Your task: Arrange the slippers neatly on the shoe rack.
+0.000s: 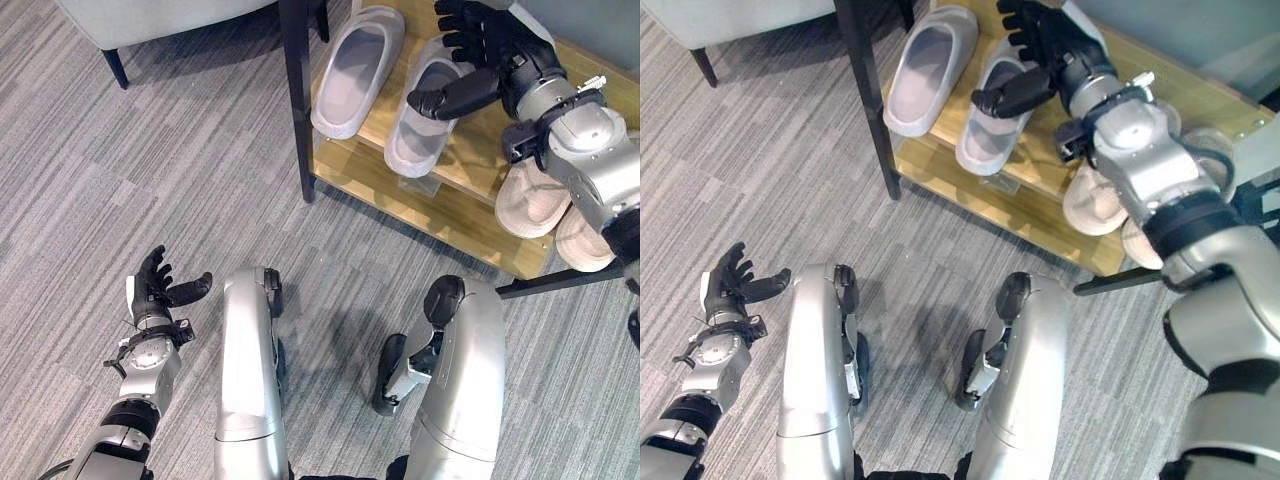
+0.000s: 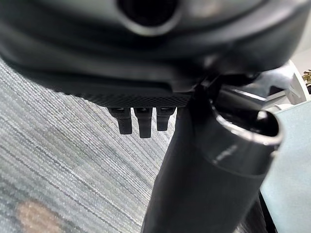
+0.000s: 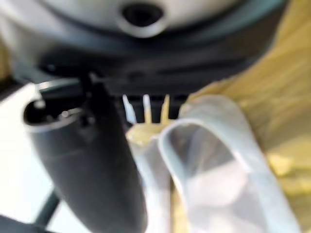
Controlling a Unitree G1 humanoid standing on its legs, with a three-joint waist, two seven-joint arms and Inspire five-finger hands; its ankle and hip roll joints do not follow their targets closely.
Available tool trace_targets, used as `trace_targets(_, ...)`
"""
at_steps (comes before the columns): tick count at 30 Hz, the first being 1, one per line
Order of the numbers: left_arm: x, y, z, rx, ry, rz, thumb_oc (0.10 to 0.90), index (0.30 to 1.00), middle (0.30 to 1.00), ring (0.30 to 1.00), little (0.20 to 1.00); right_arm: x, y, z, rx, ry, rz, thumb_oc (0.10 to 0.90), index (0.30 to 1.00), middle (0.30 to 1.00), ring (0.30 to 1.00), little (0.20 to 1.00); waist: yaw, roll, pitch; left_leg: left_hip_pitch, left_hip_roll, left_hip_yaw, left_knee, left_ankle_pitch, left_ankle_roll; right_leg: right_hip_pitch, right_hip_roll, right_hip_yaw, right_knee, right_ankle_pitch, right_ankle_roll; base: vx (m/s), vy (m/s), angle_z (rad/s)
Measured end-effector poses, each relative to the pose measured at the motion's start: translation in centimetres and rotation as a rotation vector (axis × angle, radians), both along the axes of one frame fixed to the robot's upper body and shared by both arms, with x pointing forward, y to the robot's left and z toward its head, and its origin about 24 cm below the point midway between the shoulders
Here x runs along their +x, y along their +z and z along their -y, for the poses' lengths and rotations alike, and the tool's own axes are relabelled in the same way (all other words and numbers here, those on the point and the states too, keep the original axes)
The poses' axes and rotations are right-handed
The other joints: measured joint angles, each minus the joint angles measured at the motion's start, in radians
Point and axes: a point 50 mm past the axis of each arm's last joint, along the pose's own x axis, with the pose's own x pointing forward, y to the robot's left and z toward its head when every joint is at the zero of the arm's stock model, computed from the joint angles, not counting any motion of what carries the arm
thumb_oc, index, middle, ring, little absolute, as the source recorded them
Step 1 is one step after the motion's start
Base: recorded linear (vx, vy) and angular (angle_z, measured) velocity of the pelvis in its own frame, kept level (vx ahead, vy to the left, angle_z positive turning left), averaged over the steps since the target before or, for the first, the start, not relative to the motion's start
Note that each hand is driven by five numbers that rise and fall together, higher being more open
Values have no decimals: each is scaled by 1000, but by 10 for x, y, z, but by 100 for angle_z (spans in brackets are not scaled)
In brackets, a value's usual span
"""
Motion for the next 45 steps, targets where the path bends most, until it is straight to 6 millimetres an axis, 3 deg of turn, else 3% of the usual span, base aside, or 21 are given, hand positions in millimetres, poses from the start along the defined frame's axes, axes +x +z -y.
trace_targets(5, -4, 2, -8, 7, 64, 12, 800, 900, 900, 900, 900, -14, 0, 12, 78, -73, 151, 800, 900, 900, 900, 900, -24, -1, 0, 0, 2, 1, -2, -1, -2, -2, 3, 0, -3, 0, 0, 0, 0, 0)
trace_targets(7, -4, 6, -9, 24, 94, 29, 800, 900, 900, 900, 900, -35, -3, 23, 110, -149, 305, 800, 900, 900, 900, 900, -23, -1, 0, 0, 6, 1, -5, -4, -7, -5, 11, -1, -4, -1, 1, 28, -1, -4)
trace_targets(10, -9, 6, -16, 57, 155, 23, 800, 900, 900, 900, 900, -53, 0, 28, 97, -233, 481, 800, 900, 900, 900, 900, -49, -1, 0, 0, 8, 1, -3, -4, -8, -6, 13, 0, -4, 0, 1, 9, 1, -4)
trace_targets(13, -9, 9, -14, 89, 157, 36, 800, 900, 900, 900, 900, -55, 0, 28, 179, -290, 562, 800, 900, 900, 900, 900, -66, -1, 0, 12, 14, 0, -5, -4, -8, -4, 17, -1, -4, 2, -7, 2, -11, -5)
trace_targets(17, -8, 12, -11, 87, 163, 52, 800, 900, 900, 900, 900, -58, -15, 10, 209, -222, 549, 800, 900, 900, 900, 900, -75, -1, 0, 15, 17, 0, -7, -6, -11, -6, 26, -1, -4, 3, -8, -1, 3, -1)
trace_targets(22, -5, 15, -8, 101, 147, 63, 800, 900, 900, 900, 900, -52, -51, -5, 239, -166, 435, 800, 900, 900, 900, 900, -75, -1, 0, 15, 19, 1, -6, -6, -11, -7, 28, 0, -4, 3, -8, 0, 0, 0)
trace_targets(31, -9, 7, -3, 95, 169, 34, 800, 900, 900, 900, 900, -50, -102, -14, 238, -177, 260, 800, 900, 900, 900, 900, -75, -1, 0, 16, 31, 1, -5, -8, -16, -12, 42, -1, -4, 5, -9, 0, 1, -3)
trace_targets(37, -11, -2, 3, 72, 169, 3, 800, 900, 900, 900, 900, -53, -120, -25, 227, -115, 180, 800, 900, 900, 900, 900, -82, -2, 1, 17, 32, 0, -4, -9, -18, -13, 46, -2, -4, 6, -10, -1, -1, -1)
trace_targets(45, -11, 1, 6, 71, 156, 19, 800, 900, 900, 900, 900, -53, -126, -39, 161, -24, 115, 800, 900, 900, 900, 900, -77, -2, 1, 17, 32, 0, -3, -9, -18, -12, 45, -2, -3, 7, -9, 0, 0, 0)
